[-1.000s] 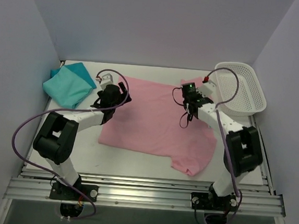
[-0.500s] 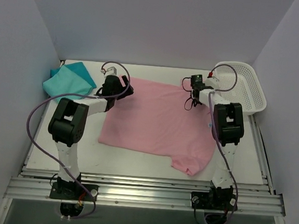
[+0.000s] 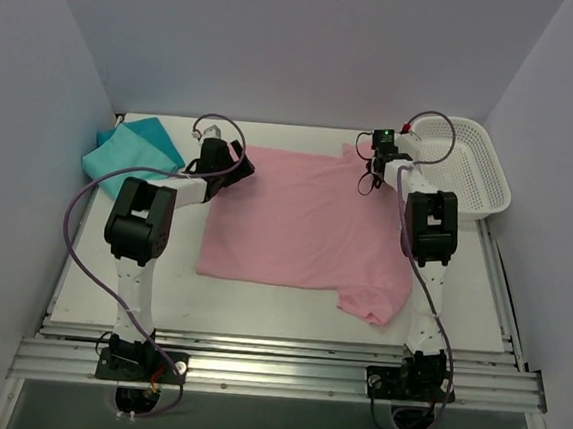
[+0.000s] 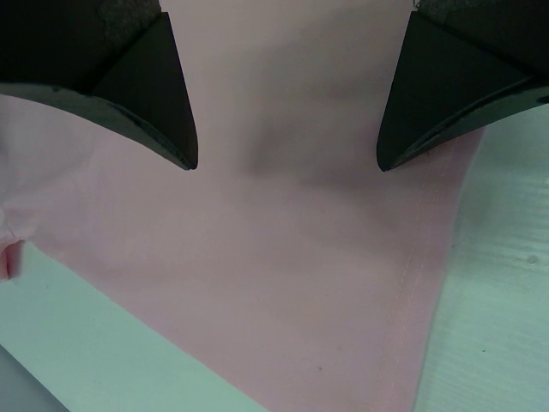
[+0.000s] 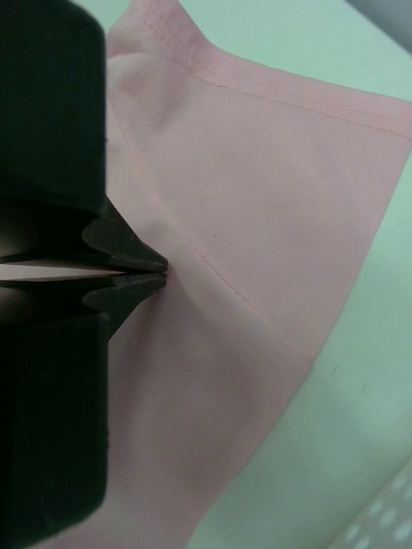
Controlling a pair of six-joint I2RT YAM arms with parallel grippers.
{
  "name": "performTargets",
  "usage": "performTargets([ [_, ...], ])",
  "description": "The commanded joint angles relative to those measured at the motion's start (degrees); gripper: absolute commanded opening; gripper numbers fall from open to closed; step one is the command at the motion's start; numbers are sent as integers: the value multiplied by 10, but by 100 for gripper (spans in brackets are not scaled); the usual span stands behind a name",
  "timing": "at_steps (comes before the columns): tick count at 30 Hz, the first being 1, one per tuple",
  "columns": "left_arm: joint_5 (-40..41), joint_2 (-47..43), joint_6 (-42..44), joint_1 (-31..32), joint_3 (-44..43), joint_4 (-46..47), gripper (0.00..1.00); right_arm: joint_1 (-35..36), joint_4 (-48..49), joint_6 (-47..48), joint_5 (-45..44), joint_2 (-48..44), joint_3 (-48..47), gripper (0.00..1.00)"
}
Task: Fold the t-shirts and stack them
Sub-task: Flatten out the tshirt
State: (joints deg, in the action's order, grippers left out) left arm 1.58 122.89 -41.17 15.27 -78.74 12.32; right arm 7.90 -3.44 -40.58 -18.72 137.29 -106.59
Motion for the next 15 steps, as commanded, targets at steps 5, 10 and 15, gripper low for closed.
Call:
performTargets([
  [5,70,-33,-17,-14,2,-54,95,4,-32,1,64,83,-85,0],
  [10,81,-27,-10,-24,-4,-55,95,7,-34,-1,75,102,-115,0],
  [15,70,-15,-1,-31,-10,-28,94,10,22,-3,66,65,-51,0],
])
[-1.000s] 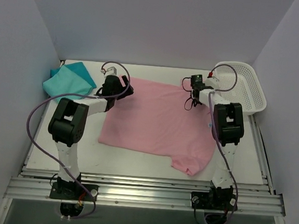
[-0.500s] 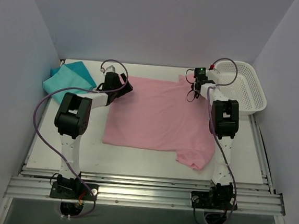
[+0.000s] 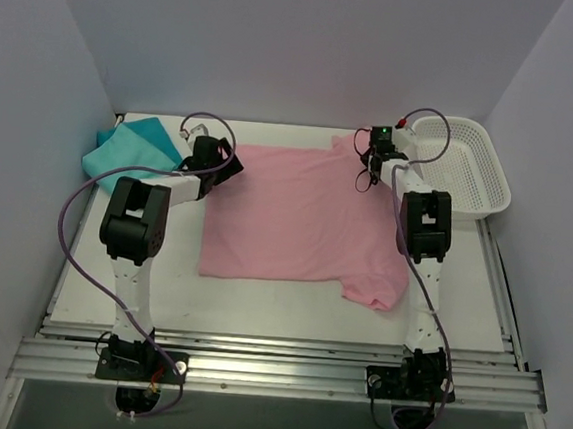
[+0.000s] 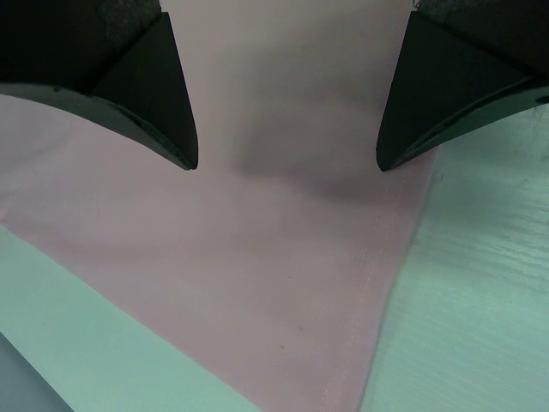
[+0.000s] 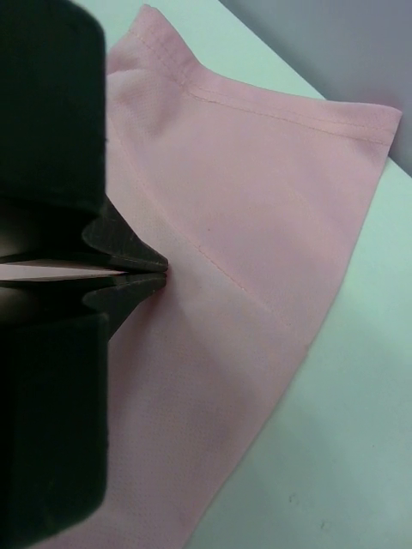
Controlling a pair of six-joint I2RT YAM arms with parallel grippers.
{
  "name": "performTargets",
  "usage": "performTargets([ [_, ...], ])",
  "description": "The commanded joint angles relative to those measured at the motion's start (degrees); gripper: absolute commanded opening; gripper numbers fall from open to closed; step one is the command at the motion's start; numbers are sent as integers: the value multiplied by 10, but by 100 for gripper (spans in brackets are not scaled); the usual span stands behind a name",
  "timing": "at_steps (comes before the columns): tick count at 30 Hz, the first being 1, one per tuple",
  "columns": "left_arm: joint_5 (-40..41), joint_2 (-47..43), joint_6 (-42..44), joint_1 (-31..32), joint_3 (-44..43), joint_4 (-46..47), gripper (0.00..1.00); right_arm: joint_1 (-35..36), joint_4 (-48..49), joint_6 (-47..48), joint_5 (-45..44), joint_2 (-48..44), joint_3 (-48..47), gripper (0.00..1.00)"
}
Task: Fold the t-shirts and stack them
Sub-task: Flatten out the tshirt, then grap the side of the flattened tshirt closest away from the robot with both arms
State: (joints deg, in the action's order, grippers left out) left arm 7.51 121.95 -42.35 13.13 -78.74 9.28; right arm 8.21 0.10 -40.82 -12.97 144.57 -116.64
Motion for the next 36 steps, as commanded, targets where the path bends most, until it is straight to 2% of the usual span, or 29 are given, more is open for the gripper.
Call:
performTargets([
  [1,7,-5,13,-11,-5,9,94,8,27,0,11,-30,68,0],
  [4,-6,0,16,-15,-6,31,94,13,58,7,12,-65,109,0],
  [5,-9,0,17,-18,-11,31,94,15,59,7,8,-73,113,3],
  [7,-15,-5,22,-21,-16,32,94,20,61,14,4,-98,121,29],
  [8,-23,-14,24,-25,-21,34,94,22,60,16,-6,-108,124,58],
  [9,-26,-20,27,-27,-26,35,94,25,59,21,-12,-118,129,72],
  [11,-35,-39,36,-31,-43,27,94,30,57,29,-28,-153,135,83],
  [16,-44,-104,57,-48,-56,4,94,37,74,52,-76,-259,193,84],
  [19,-43,-160,56,-55,-47,-21,94,38,49,61,-83,-320,218,84],
  [24,-23,-312,41,-35,38,-57,94,43,2,59,-82,-437,307,85],
  [27,24,-431,32,7,169,-46,94,43,-23,57,-79,-532,421,85],
  [28,44,-461,22,21,243,-43,94,42,-27,51,-80,-587,454,85],
  [29,58,-518,17,53,276,-40,94,39,-30,47,-82,-614,513,85],
  [31,118,-571,0,97,360,-47,94,43,-47,42,-80,-682,563,84],
  [32,138,-614,-5,143,381,-66,94,47,-59,38,-77,-704,586,84],
  [34,181,-652,-39,185,417,-92,94,98,-90,33,-67,-762,654,84],
  [36,223,-695,-63,233,454,-153,94,152,-114,5,-97,-807,698,84],
])
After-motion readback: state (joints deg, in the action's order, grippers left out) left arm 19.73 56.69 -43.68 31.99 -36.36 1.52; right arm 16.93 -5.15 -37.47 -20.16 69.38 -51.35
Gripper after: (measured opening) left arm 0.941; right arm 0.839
